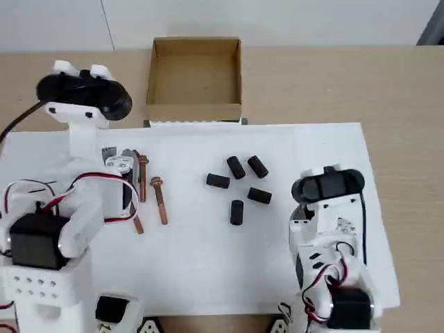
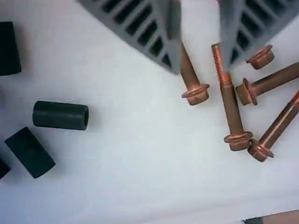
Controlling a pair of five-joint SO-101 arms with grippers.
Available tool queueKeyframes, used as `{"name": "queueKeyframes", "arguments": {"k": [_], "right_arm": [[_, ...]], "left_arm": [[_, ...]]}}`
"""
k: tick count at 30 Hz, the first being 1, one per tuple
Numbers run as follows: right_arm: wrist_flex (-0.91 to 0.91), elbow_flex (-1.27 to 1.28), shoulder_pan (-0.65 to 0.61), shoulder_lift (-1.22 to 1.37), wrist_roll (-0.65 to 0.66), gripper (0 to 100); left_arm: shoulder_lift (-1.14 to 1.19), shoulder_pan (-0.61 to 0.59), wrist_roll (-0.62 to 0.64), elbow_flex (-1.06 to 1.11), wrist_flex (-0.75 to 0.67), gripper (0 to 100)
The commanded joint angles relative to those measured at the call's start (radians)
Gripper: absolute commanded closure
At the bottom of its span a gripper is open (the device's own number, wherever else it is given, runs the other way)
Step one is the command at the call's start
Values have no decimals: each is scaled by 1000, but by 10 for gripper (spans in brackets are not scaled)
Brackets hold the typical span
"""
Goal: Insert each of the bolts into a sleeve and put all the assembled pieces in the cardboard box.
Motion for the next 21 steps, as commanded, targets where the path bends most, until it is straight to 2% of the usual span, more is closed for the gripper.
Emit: {"name": "queueKeyframes", "arguments": {"k": [1,10,15,21], "right_arm": [[27,-196,-12,188,-11,995],[165,-615,-13,717,6,995],[220,-760,-13,951,143,995],[226,-904,-13,1162,373,995]], "left_arm": [[9,-3,5,-35,-40,942],[107,-3,5,-31,-43,942],[207,-3,0,-30,-28,939],[416,-3,-141,-30,17,940]]}}
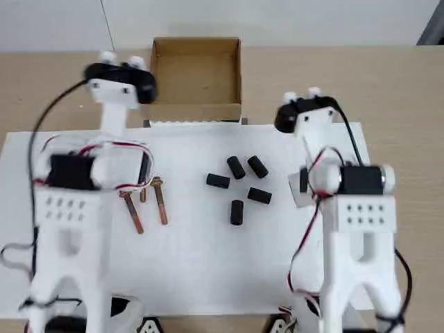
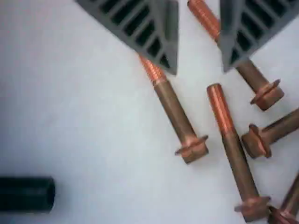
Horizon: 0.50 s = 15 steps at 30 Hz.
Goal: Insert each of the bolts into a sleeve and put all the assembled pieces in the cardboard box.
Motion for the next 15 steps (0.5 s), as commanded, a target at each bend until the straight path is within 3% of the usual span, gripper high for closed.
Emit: {"name": "queueKeyframes", "arguments": {"k": [1,9,15], "right_arm": [[-1,-114,-7,99,158,995],[7,-172,-142,282,336,992],[33,-175,-246,346,413,857]], "left_arm": [[98,-3,-41,-31,15,940],[186,-3,-78,-35,11,940],[189,-3,-107,-31,28,942]]}}
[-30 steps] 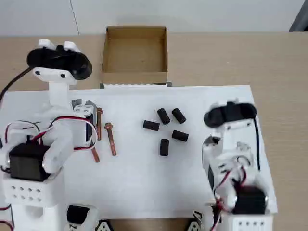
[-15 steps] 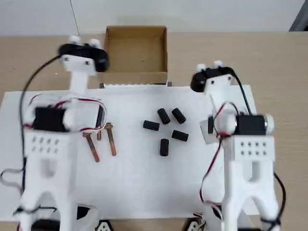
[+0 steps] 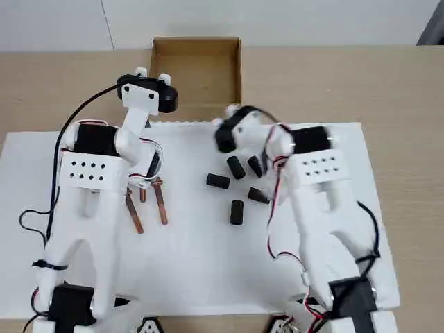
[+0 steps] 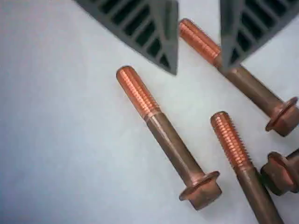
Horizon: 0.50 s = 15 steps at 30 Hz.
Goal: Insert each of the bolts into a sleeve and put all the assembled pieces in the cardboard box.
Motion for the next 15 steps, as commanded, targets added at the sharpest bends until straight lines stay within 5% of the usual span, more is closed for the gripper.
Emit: {"name": "queueKeyframes", "arguments": {"k": [1,15], "right_arm": [[38,-46,-42,19,55,848],[-2,-48,-47,153,180,846]], "left_arm": [[2,-3,-40,-31,31,942],[2,-3,-69,-30,72,942]]}}
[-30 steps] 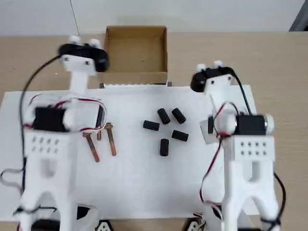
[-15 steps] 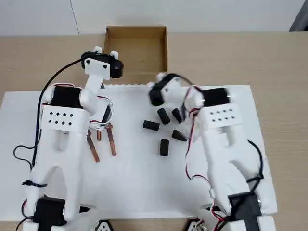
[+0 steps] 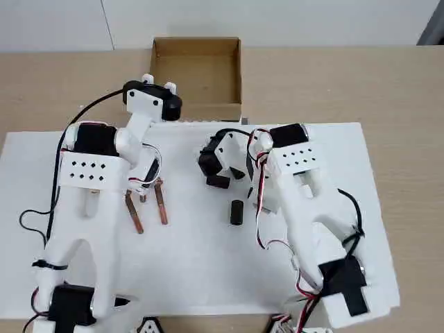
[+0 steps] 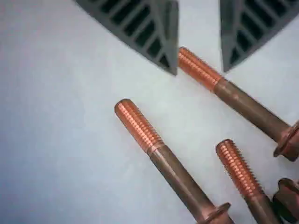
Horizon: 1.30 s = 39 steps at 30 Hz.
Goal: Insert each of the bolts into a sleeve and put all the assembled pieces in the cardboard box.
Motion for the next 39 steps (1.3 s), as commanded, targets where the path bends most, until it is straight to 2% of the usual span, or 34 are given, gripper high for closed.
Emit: {"name": "queueKeyframes", "arguments": {"k": [1,17,26,32,39], "right_arm": [[-48,-43,-2,13,17,846],[-217,-43,-7,173,78,847],[-266,-43,-8,268,95,850],[-277,-43,-13,302,95,984],[-263,-68,-25,294,87,988]], "left_arm": [[2,-3,-3,-30,9,942],[2,-3,0,-27,9,942],[2,-2,2,81,-41,942],[2,0,3,82,-51,942],[-6,5,3,77,-52,942]]}}
